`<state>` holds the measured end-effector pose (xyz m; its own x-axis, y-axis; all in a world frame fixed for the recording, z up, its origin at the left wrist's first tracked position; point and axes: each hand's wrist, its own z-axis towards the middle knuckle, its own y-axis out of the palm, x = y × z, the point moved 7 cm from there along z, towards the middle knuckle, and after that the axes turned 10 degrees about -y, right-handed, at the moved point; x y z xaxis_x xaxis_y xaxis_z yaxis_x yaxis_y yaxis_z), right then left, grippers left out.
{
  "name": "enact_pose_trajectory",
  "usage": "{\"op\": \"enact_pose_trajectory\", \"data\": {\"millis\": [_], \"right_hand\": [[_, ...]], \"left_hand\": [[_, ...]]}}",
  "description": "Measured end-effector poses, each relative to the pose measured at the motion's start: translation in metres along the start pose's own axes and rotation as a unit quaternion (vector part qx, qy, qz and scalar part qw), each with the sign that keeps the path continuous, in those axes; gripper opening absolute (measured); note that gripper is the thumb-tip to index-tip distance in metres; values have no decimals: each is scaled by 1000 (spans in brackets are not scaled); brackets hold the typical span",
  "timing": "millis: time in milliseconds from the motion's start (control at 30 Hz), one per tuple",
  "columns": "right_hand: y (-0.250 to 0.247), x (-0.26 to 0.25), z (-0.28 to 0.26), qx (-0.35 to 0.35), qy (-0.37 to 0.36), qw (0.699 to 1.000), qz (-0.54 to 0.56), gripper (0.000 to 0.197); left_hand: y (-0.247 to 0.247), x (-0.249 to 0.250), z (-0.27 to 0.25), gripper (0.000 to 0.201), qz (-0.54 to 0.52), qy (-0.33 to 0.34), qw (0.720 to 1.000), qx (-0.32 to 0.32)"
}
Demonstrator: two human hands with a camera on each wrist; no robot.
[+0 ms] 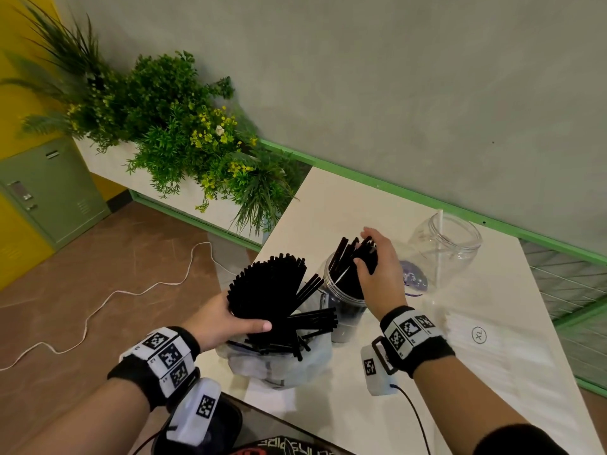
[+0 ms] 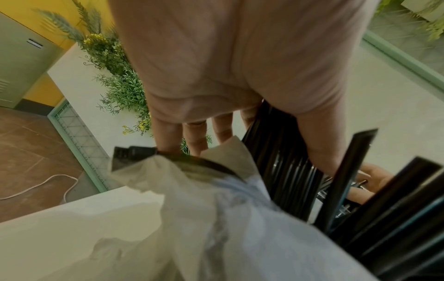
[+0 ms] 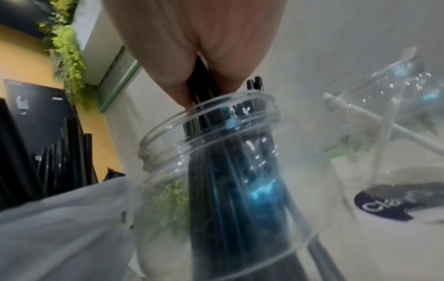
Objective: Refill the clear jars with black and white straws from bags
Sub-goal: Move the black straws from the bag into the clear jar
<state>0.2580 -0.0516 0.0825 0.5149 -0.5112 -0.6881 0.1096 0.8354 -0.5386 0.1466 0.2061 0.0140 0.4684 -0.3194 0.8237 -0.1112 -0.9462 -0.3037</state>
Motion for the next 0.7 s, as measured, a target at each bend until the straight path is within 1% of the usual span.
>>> {"op": "enact_pose_trajectory", "data": {"millis": [67, 167, 233, 367, 467, 500, 567, 633, 667, 700], "right_hand": [[-4, -3, 0, -9, -37, 998, -42, 50], [-9, 1, 2, -13, -47, 998, -51, 49], [-8, 4, 2, -37, -54, 995, -81, 46], [-12, 11, 0, -28, -77, 987, -140, 39], [-8, 21, 0, -66, -65, 981, -171, 39], [-8, 22, 2, -65, -65, 981, -171, 41], [-12, 20, 7, -34, -43, 990, -133, 45], [-12, 17, 14, -24, -14, 996, -85, 43], [-8, 14, 18, -41, -13, 996, -81, 43], [-2, 11, 21, -75, -17, 993, -92, 47]], "left_hand": [[0, -2, 2, 95, 0, 0, 1000, 2], [-1, -5, 4, 103, 2, 1, 1000, 3], [-1, -6, 5, 101, 5, 1, 1000, 2], [-1, -6, 6, 94, -4, 3, 1000, 0], [0, -5, 5, 91, 0, 3, 1000, -2], [0, -5, 5, 92, 1, 3, 1000, 0], [-1, -5, 6, 93, 1, 2, 1000, 3], [-1, -5, 6, 94, 5, -1, 1000, 3], [-1, -6, 6, 96, 8, -3, 1000, 4], [-1, -6, 6, 98, 12, -4, 1000, 5]]}}
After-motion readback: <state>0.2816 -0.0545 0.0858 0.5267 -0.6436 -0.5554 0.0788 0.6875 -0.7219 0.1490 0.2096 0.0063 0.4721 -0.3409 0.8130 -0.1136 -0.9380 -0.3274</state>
